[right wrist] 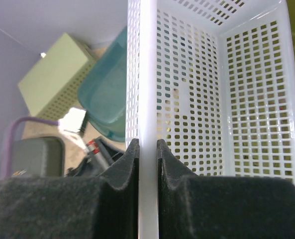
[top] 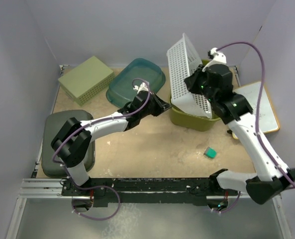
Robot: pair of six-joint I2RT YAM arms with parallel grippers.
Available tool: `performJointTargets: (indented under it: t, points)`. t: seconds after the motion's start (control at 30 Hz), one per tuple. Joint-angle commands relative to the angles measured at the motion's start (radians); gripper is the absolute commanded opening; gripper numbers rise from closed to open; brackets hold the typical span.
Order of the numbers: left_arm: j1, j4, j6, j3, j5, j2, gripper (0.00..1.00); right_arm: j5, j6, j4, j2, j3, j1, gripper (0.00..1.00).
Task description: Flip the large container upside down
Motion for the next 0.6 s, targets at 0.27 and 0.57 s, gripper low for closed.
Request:
performJointTargets:
  t: [0.27, 0.57]
  points:
    - [0.101, -0.064, 0.119, 0.282, -0.043, 0.164, 0.00, -0.204, -0.124, 0.046, -0.350, 0.086, 0.004, 0.00]
    - [0.154, -0.255, 0.237, 0.531, -0.007, 0.247, 0.19, -0.286, -0.194, -0.112, -0.430, 0.104, 0.004, 0.00]
